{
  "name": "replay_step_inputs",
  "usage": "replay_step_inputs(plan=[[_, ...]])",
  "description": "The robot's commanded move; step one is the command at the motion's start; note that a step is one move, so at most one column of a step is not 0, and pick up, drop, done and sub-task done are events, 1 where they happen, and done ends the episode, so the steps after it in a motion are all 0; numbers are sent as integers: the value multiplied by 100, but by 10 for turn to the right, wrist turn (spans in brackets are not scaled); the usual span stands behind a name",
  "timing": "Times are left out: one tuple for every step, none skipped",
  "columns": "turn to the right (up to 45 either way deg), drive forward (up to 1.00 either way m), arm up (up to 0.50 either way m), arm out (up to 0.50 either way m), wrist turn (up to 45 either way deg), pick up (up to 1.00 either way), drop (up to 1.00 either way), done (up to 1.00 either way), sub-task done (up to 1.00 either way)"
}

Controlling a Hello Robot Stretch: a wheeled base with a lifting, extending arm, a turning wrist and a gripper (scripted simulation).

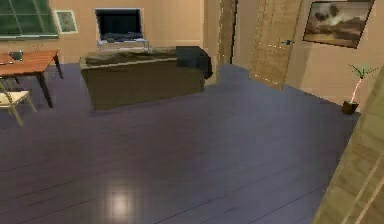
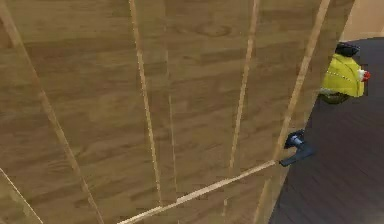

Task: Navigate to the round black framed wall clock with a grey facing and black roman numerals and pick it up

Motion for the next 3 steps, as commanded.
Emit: replay_step_inputs(plan=[[-450,0,0,0,0,0,0,0,0],[-90,0,0,0,0,0,0,0,0],[0,60,0,0,0,0,0,0,0]])
